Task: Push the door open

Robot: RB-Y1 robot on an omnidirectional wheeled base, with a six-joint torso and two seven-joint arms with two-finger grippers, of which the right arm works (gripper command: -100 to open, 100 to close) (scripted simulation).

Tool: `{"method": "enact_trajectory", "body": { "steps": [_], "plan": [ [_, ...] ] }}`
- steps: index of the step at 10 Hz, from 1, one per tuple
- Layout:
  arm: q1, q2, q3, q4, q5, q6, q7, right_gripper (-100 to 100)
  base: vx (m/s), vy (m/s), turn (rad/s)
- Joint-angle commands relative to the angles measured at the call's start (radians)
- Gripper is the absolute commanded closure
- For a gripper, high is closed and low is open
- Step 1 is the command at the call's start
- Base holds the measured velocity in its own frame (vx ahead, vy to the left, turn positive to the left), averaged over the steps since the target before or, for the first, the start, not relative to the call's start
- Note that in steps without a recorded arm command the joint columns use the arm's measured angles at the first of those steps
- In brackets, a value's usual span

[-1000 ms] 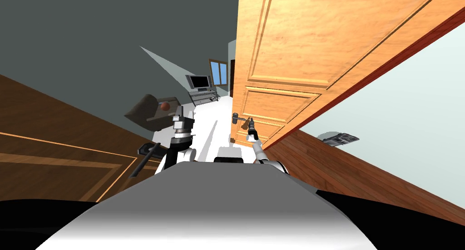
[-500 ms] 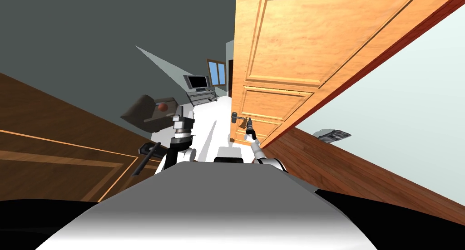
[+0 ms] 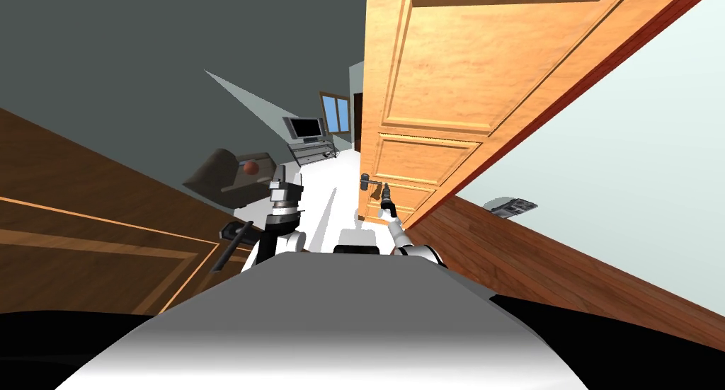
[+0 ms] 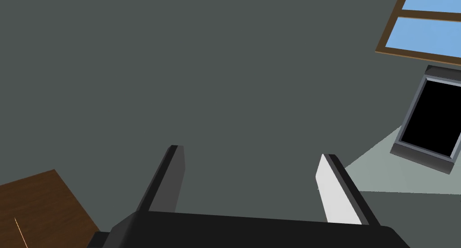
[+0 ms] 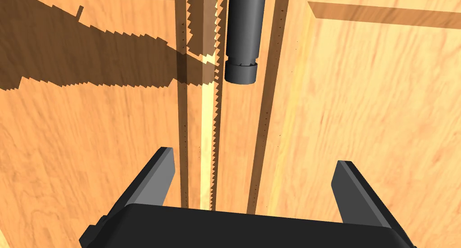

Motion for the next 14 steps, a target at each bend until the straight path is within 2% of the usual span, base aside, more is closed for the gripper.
{"method": "enact_trajectory", "body": {
  "steps": [1, 5, 7, 9, 10, 11, 13, 14],
  "plan": [
    [-0.011, 0.008, 0.017, 0.016, -0.03, -0.012, 0.023, -100, -0.043, 0.036, -0.048],
    [-0.032, 0.035, 0.062, 0.047, -0.109, -0.034, 0.08, -100, -0.057, 0.057, -0.055],
    [-0.044, 0.056, 0.089, 0.065, -0.157, -0.047, 0.115, -100, -0.086, 0.113, -0.06],
    [-0.051, 0.07, 0.104, 0.075, -0.183, -0.055, 0.134, -100, -0.088, 0.178, -0.035],
    [-0.053, 0.066, 0.1, 0.079, -0.175, -0.054, 0.126, -100, -0.031, 0.084, -0.011],
    [-0.054, 0.052, 0.101, 0.081, -0.177, -0.057, 0.127, -100, 0.05, -0.083, 0.003],
    [-0.054, 0.039, 0.1, 0.082, -0.177, -0.058, 0.127, -100, 0.106, -0.155, 0.014],
    [-0.054, 0.025, 0.099, 0.082, -0.177, -0.059, 0.126, -100, 0.156, -0.136, 0.013]
  ]
}}
